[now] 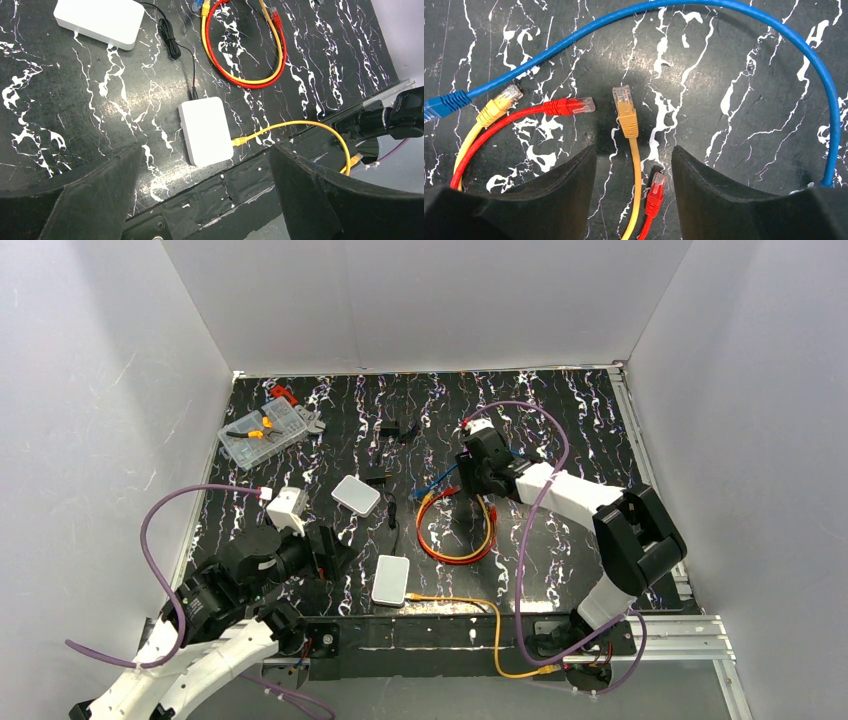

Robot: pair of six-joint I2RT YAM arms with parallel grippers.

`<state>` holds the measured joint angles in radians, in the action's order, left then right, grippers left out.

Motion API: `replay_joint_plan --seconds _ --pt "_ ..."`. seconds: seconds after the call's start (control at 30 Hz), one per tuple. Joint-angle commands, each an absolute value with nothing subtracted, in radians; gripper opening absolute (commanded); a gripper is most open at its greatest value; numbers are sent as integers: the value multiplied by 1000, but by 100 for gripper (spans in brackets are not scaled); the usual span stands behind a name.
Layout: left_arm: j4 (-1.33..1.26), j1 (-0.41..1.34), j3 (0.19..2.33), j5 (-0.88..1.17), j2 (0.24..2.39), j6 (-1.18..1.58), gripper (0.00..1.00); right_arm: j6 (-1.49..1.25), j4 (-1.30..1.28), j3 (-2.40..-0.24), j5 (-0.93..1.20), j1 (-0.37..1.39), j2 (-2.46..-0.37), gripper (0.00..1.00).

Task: Insert the plug into the switch port
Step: Pick up the connector from the center of the board.

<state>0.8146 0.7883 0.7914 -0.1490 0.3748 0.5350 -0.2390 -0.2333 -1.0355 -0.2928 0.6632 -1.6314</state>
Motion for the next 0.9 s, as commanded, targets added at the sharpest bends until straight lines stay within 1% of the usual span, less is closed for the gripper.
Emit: replay_joint_plan --seconds 0.0,0.13,0.57,0.67,0.73,0.83,0.87 --pt "806 783 779 -149 394 523 100 -242 -174 -1040 -280 652 -1643 62" --pt "806 782 781 -149 390 523 100 -239 -169 -1043 -275 643 -1670 59" --pt "805 782 781 -144 388 522 100 -233 -162 -1074 -240 626 -1755 45" --pt "804 782 781 -144 388 522 100 -230 -160 -1075 -229 624 -1766 35" --pt "804 781 780 -144 388 522 100 -229 -157 -1075 -226 623 -1770 31" --pt "804 782 780 -144 388 522 100 -223 -147 -1067 -222 623 -1774 21" --pt "804 782 781 -144 386 522 100 -221 -141 -1065 -223 622 -1775 17"
